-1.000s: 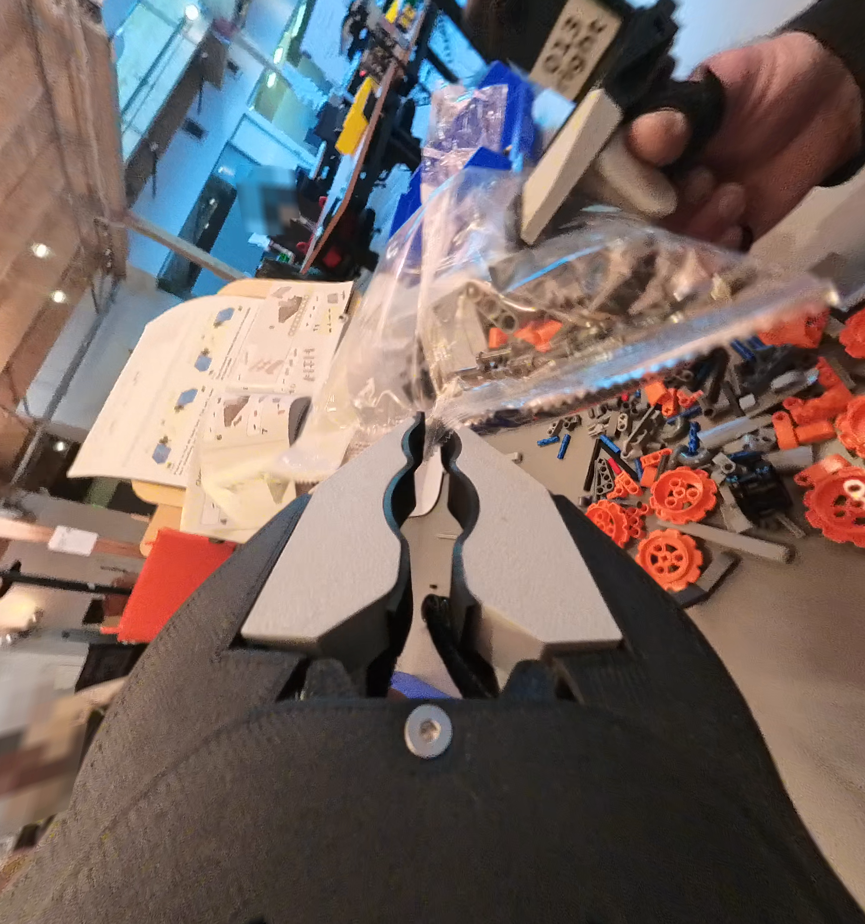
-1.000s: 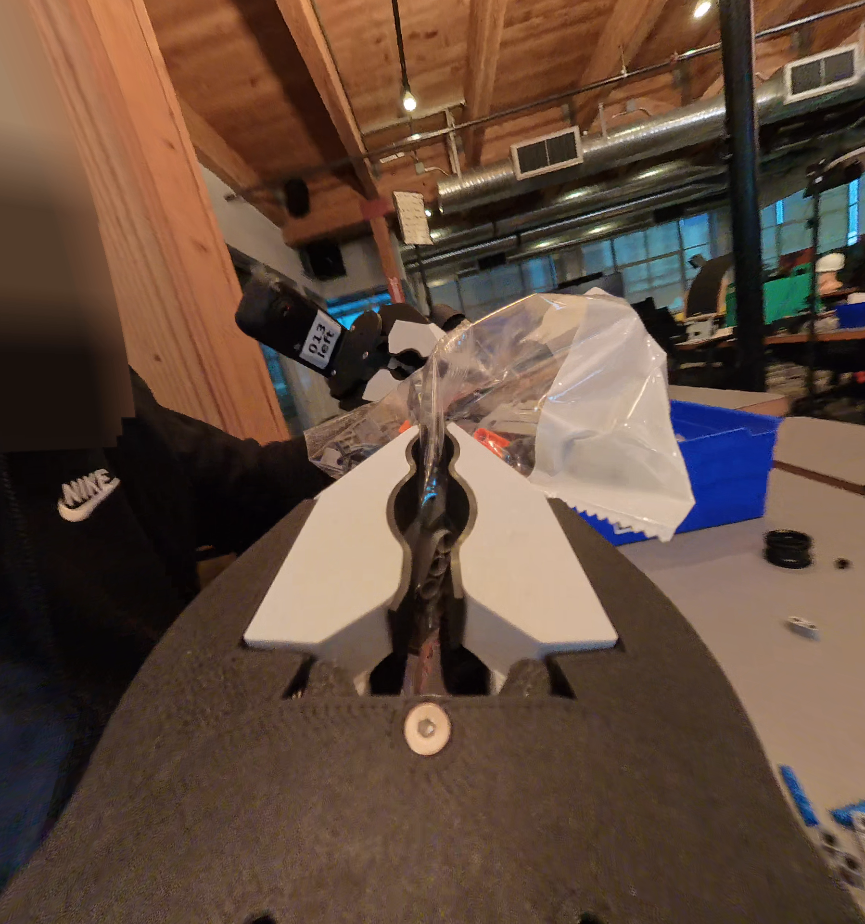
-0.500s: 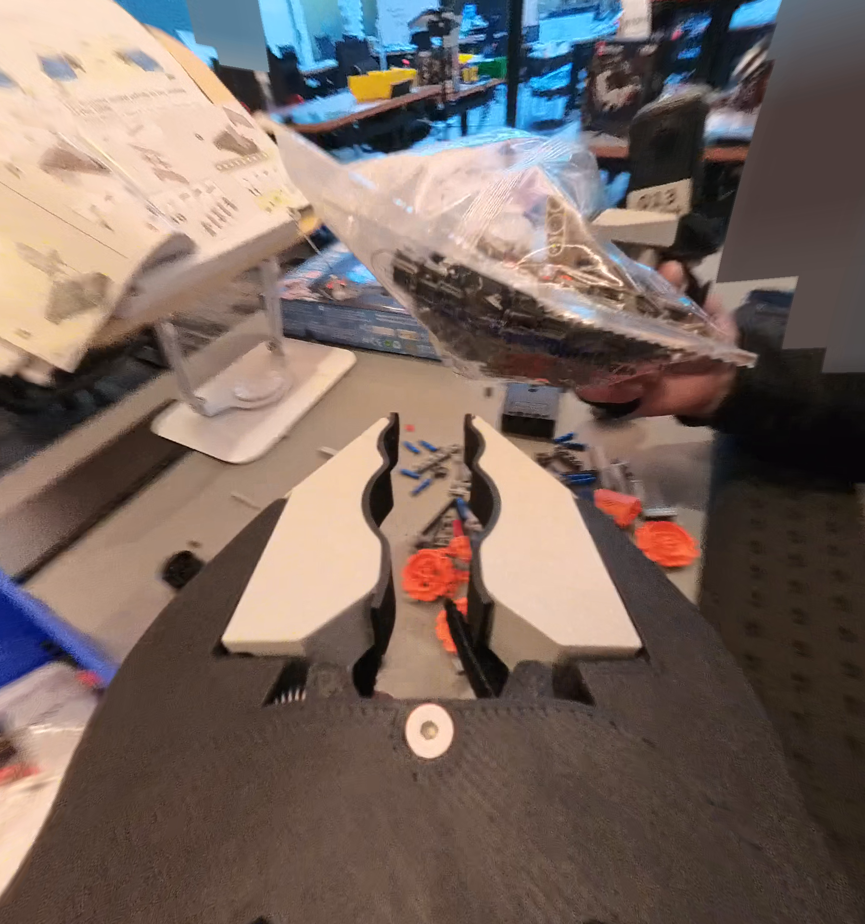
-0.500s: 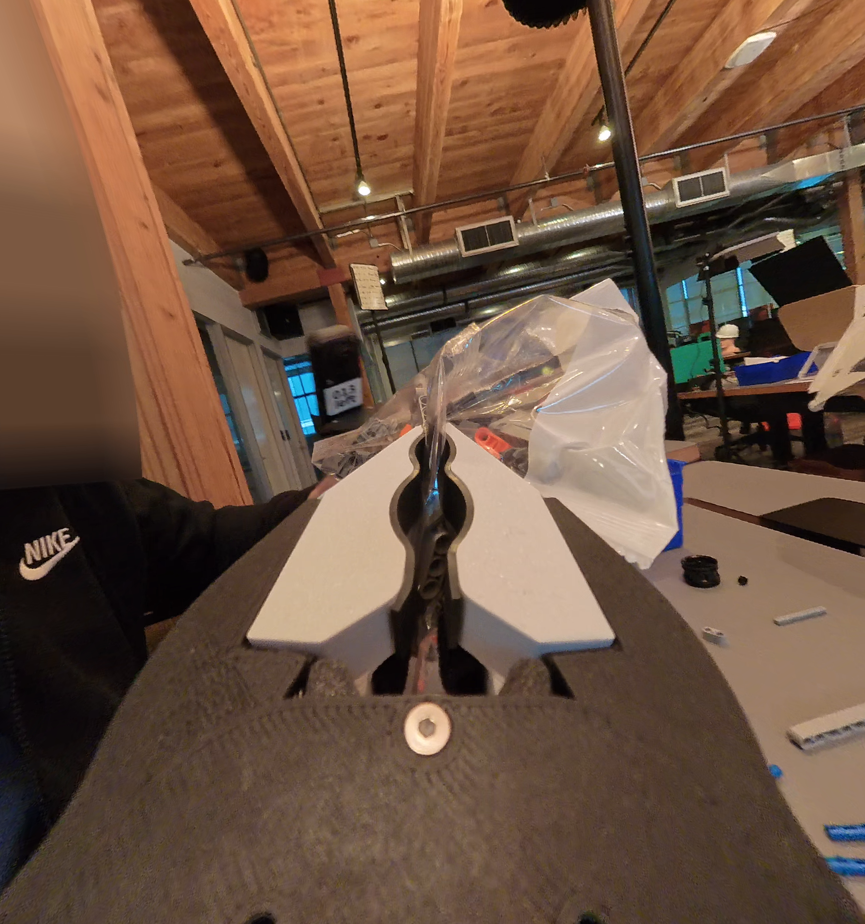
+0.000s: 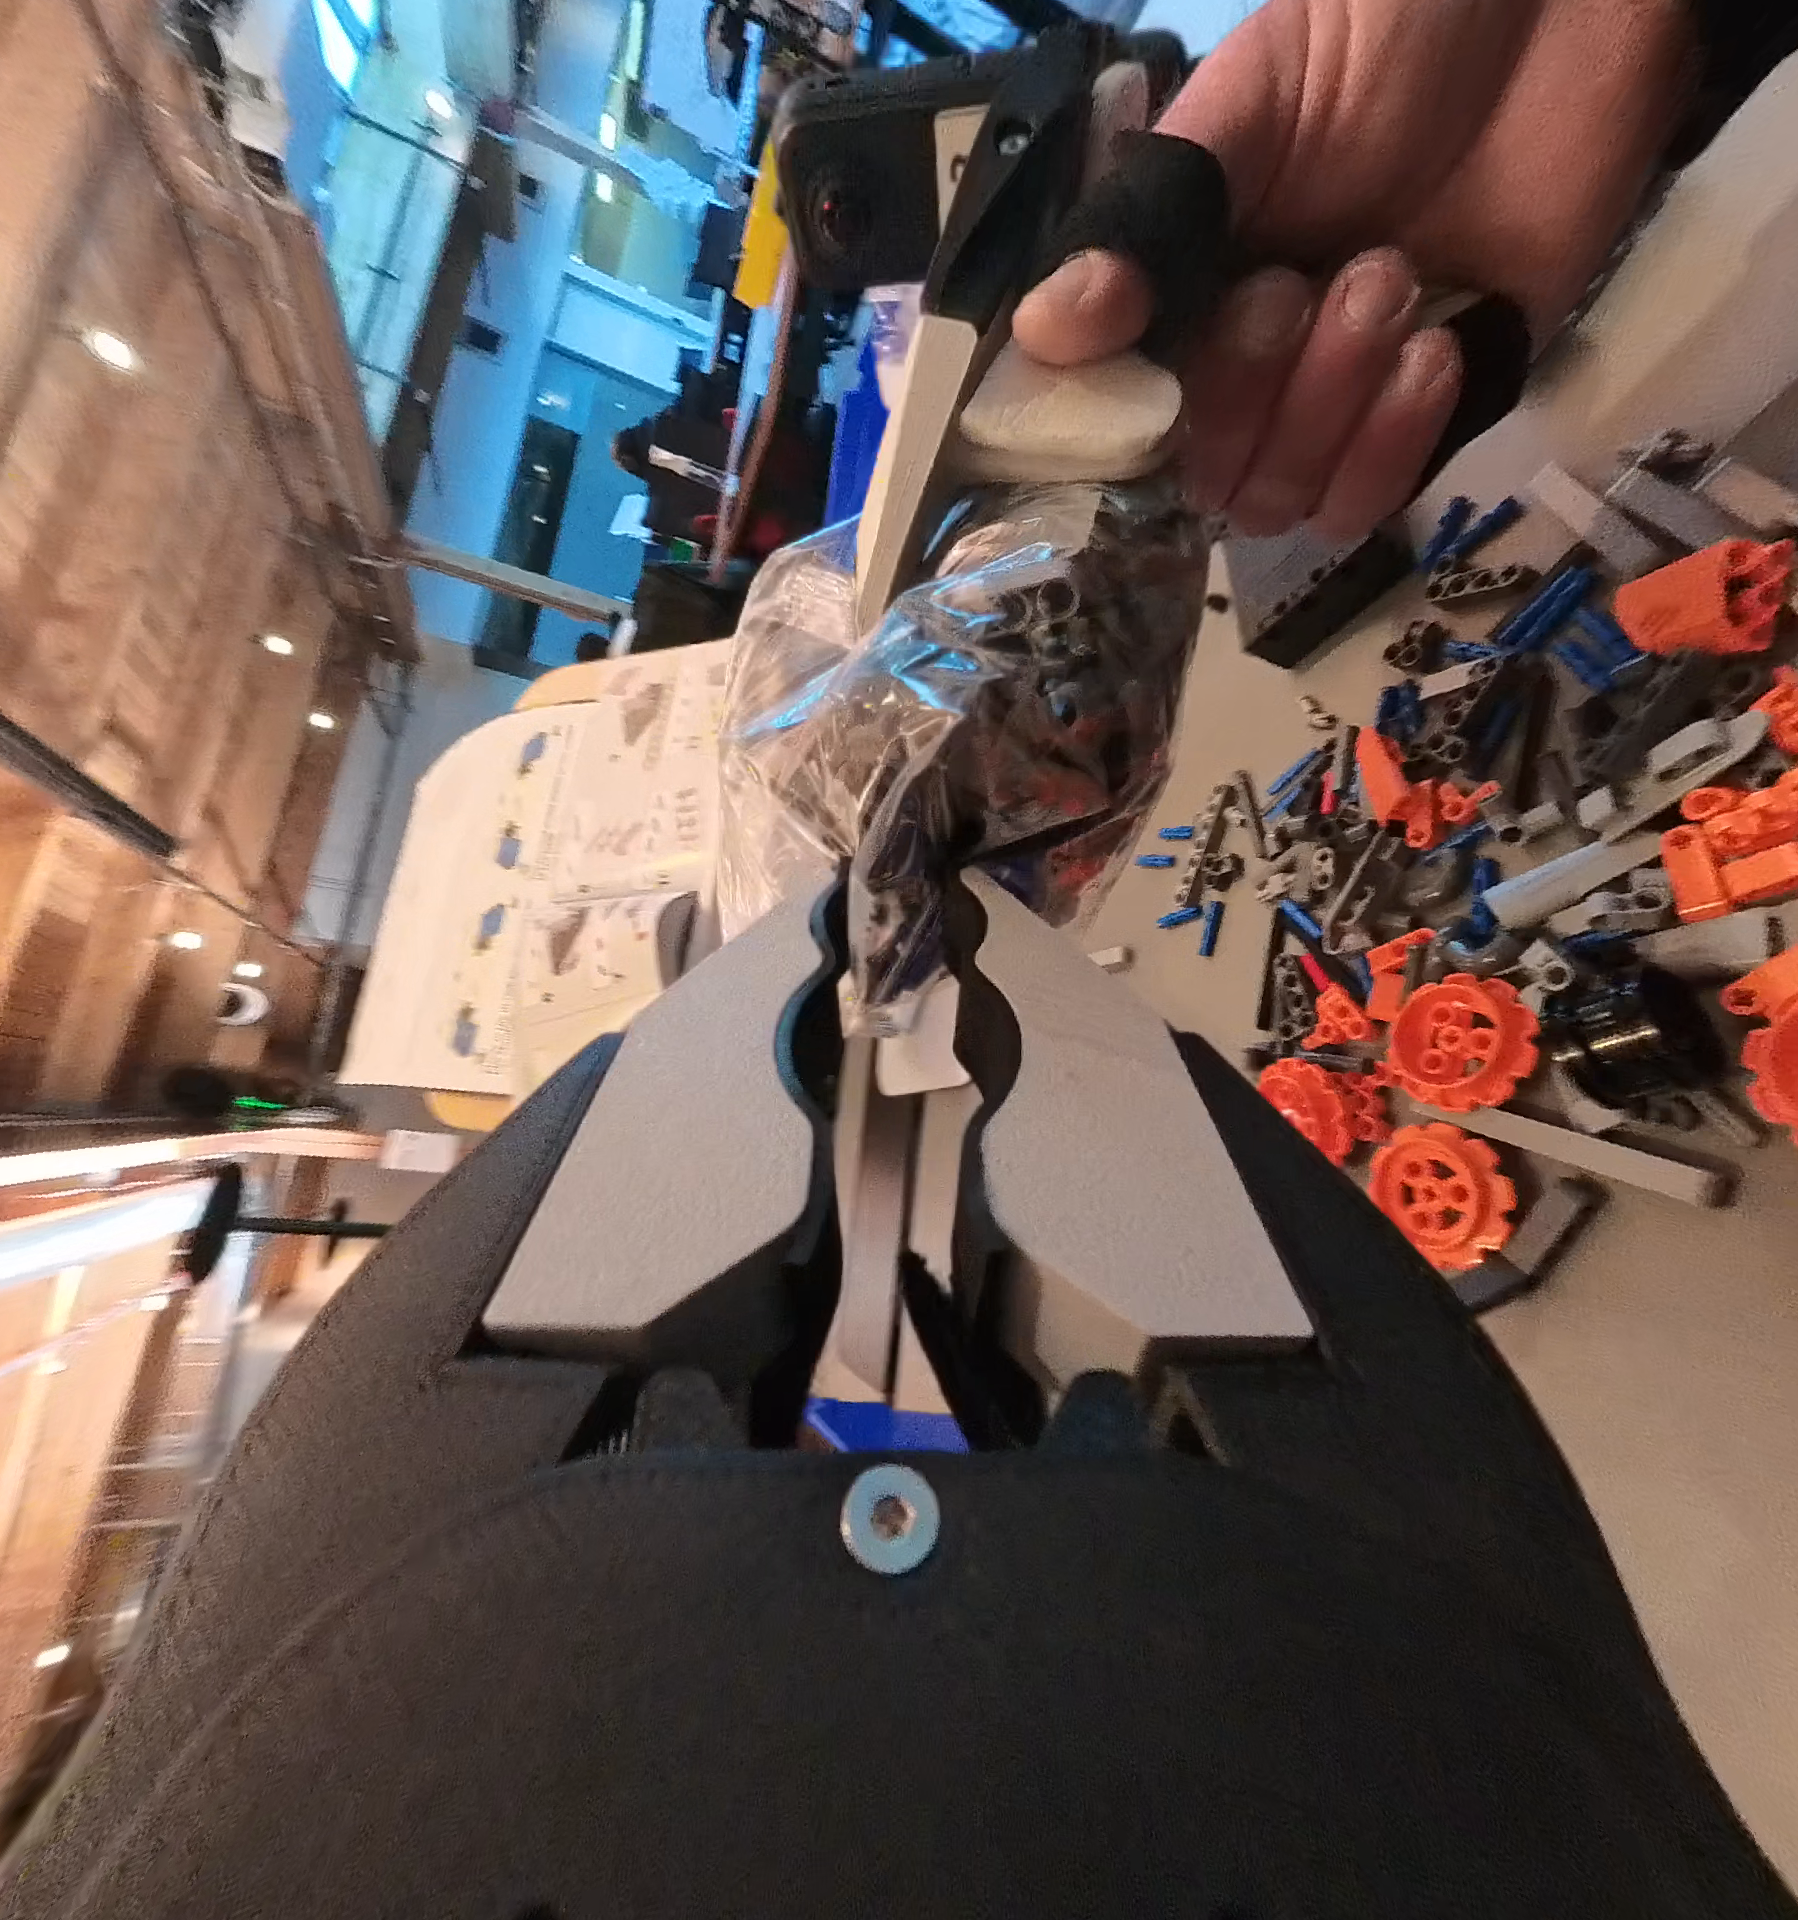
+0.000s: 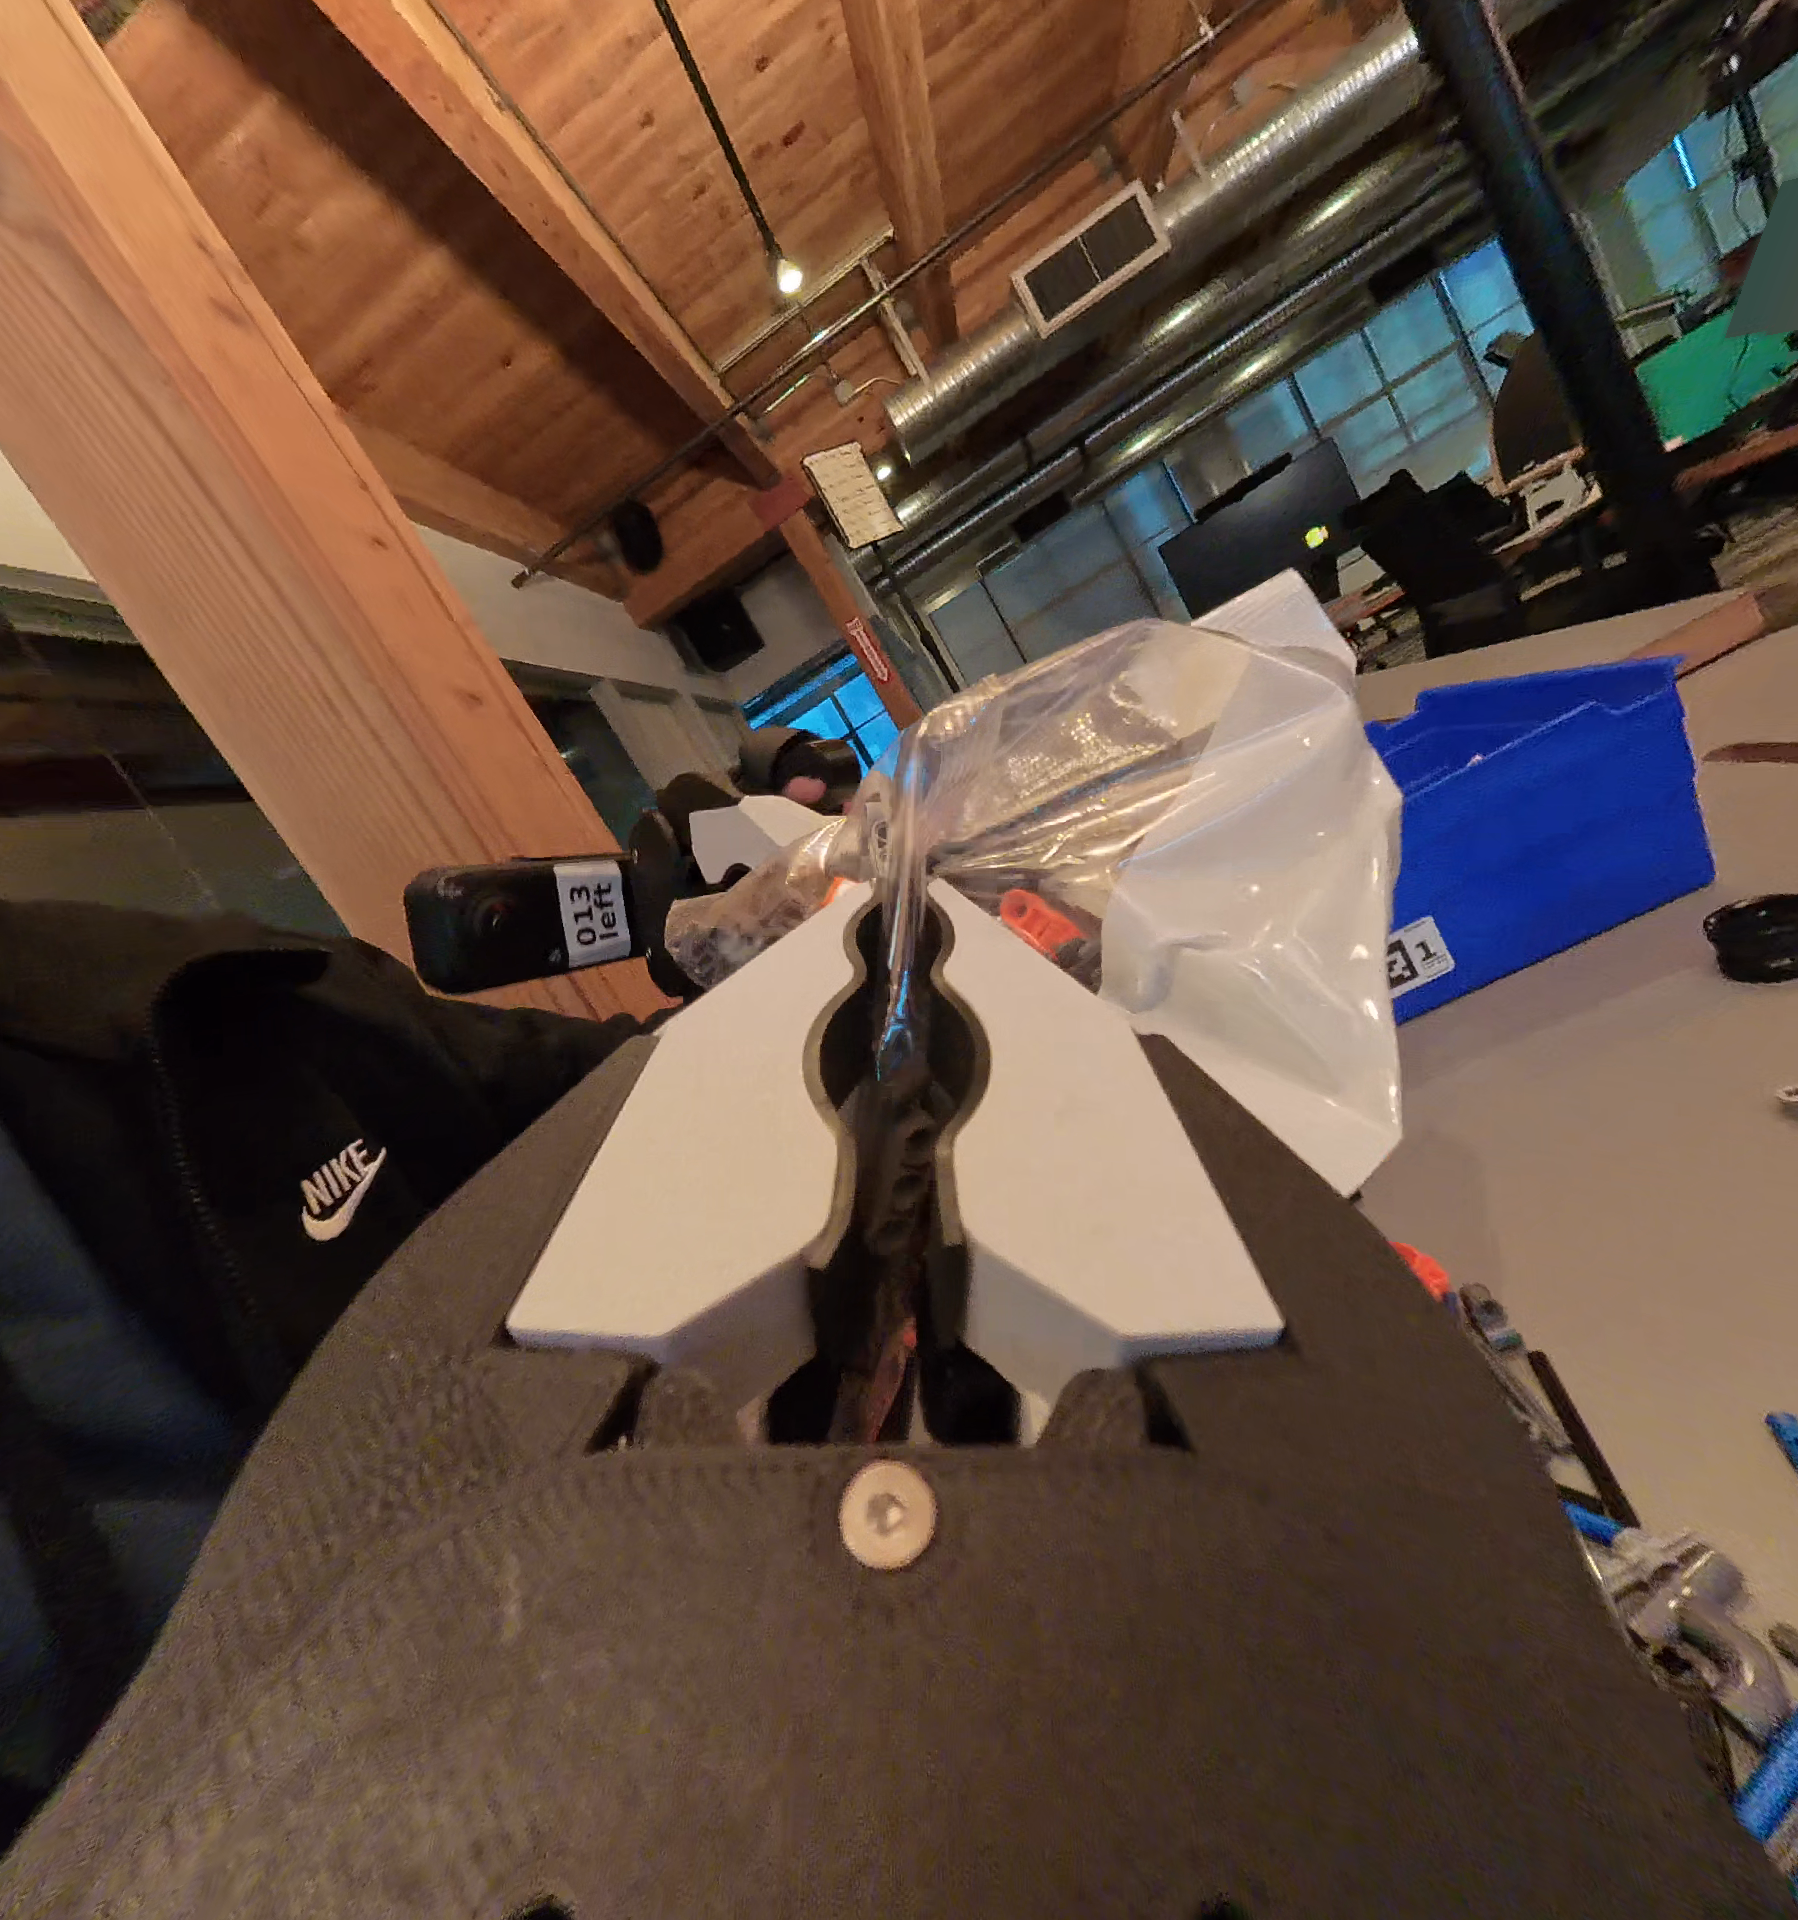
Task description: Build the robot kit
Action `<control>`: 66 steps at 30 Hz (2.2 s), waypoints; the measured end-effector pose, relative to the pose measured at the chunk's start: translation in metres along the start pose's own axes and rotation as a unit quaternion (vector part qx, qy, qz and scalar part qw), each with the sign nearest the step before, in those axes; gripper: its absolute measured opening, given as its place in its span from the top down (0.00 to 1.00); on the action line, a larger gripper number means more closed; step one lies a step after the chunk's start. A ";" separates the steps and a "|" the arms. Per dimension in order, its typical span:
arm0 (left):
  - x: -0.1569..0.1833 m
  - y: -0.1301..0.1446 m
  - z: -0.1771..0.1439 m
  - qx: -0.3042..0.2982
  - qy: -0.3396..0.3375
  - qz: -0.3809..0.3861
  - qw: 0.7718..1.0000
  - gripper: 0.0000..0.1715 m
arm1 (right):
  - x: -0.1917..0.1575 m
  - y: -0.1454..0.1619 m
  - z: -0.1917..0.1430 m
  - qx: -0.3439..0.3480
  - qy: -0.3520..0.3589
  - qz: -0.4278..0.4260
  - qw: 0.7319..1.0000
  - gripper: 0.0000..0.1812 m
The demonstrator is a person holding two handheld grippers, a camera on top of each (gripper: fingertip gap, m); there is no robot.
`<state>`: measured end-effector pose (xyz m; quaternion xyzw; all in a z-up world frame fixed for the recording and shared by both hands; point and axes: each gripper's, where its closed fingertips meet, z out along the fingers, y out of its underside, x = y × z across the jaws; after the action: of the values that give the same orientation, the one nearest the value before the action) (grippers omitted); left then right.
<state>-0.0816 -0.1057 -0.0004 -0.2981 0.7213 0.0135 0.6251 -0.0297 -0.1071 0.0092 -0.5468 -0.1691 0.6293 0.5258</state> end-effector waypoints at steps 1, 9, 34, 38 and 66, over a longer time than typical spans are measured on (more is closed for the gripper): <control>-0.001 0.001 0.001 -0.001 0.014 -0.020 1.000 0.94 | 0.002 -0.001 -0.001 0.003 0.003 0.007 1.000 0.96; -0.047 0.006 0.002 -0.002 0.091 -0.254 0.963 1.00 | 0.002 -0.018 -0.009 0.049 -0.018 0.025 0.998 0.67; -0.107 -0.024 0.069 0.016 0.169 -0.533 0.829 1.00 | 0.054 -0.013 -0.006 -0.101 0.391 -0.561 0.722 0.19; -0.114 -0.037 0.068 0.024 0.188 -0.540 0.820 1.00 | 0.045 -0.037 -0.020 -0.067 0.421 -0.599 0.678 0.28; -0.096 -0.044 0.094 -0.011 0.314 -0.557 0.769 1.00 | -0.018 -0.048 -0.043 0.112 -0.023 -0.074 0.991 1.00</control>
<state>0.0262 -0.0649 0.0817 -0.6421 0.5845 -0.4233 0.2587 0.0278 -0.1196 0.0417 -0.4553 -0.1497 0.6161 0.6251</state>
